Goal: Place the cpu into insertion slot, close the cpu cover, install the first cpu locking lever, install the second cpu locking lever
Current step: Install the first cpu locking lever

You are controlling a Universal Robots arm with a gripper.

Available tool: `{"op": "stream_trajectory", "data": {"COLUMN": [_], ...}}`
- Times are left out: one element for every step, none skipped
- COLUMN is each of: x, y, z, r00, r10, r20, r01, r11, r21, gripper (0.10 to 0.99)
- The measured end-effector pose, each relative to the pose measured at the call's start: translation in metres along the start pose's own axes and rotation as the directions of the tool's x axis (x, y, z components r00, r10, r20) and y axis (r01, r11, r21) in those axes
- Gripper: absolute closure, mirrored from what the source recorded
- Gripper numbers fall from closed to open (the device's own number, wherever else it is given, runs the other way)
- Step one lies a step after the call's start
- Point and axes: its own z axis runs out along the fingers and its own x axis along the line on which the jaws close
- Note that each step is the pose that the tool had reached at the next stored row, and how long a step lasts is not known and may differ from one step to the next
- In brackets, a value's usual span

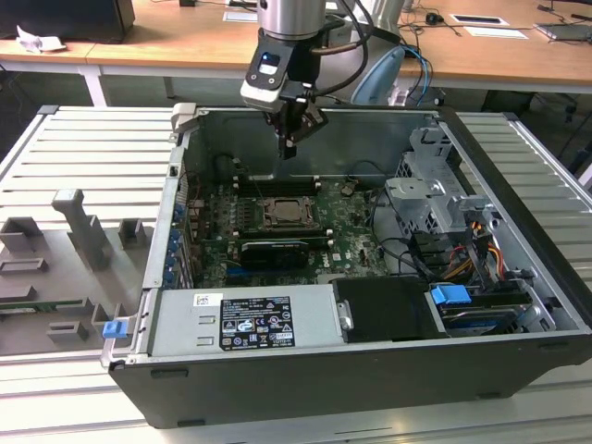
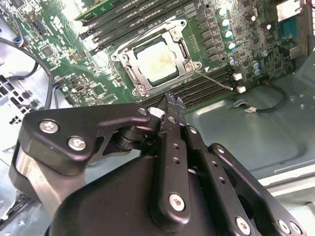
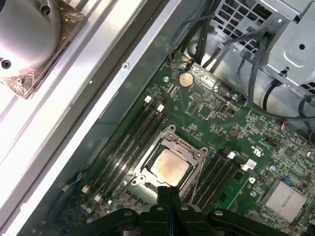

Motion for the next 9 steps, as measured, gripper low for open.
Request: {"op": "stream_trajectory", "data": {"x": [0.0, -0.0001, -0.0001, -0.0001, -0.0002, -0.0001, -0.0002, -0.0002, -0.0003], "y": [0.0, 0.0002, 0.0002, 0.0002, 0.0003, 0.0004, 0.0004, 0.0005, 0.0007], "z": [0.0, 0.0, 0.0, 0.0, 0.0, 0.0, 0.0, 0.0, 0.0], "r00": [1.0, 0.9998, 0.9996, 0.9994, 0.9992, 0.9988, 0.9984, 0.9979, 0.9971], "r10": [-0.01, -0.018, -0.027, -0.034, -0.041, -0.049, -0.057, -0.065, -0.076], "r20": [-0.0004, -0.0007, -0.0011, -0.0015, -0.0018, -0.0021, -0.0024, -0.0027, -0.0033], "r01": [0.01, 0.018, 0.027, 0.034, 0.041, 0.049, 0.057, 0.065, 0.076], "r11": [1.0, 0.9998, 0.9996, 0.9994, 0.9992, 0.9988, 0.9984, 0.9979, 0.9971], "r21": [0.0, 0.0, 0.0, 0.0, 0.0, 0.0, 0.0, 0.0, 0.0], "gripper": [0.98, 0.98, 0.98, 0.98, 0.98, 0.98, 0.98, 0.98, 0.98]}}
